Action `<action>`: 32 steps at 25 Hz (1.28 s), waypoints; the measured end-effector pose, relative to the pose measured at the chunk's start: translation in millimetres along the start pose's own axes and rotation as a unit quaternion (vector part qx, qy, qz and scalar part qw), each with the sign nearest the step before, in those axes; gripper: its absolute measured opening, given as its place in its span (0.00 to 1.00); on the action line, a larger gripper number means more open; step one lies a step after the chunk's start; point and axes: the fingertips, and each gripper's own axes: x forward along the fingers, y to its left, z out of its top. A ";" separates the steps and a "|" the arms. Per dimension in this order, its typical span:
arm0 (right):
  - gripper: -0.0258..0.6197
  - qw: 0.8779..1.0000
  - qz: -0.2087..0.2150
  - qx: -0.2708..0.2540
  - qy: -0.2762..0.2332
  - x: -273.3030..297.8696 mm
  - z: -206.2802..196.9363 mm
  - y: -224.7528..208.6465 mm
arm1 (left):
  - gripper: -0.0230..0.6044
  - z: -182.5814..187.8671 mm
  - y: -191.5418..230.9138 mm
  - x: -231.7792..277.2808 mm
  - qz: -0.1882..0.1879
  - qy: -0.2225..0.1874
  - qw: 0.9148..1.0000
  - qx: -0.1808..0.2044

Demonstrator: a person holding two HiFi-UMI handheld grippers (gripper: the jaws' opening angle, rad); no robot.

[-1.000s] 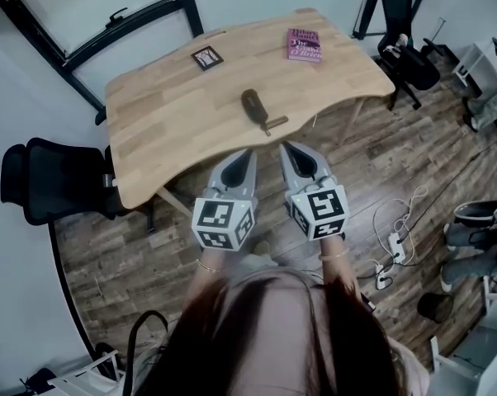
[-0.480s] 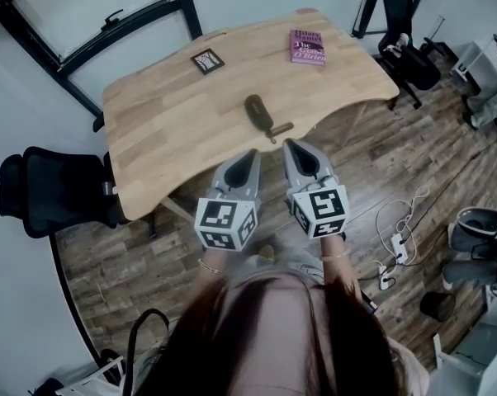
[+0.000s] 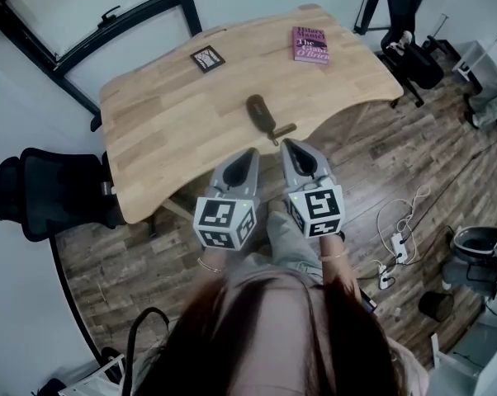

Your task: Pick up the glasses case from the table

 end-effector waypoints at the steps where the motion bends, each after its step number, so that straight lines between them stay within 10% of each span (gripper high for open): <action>1: 0.04 1.000 0.002 0.005 0.001 3.2 -1.4 -2.1 | 0.05 -0.2 2.0 3.1 0.001 0.000 1.000 0.000; 32: 0.09 0.996 0.055 -0.015 0.075 137.3 -33.1 -39.7 | 0.05 13.7 79.1 111.2 0.021 0.016 1.000 -0.003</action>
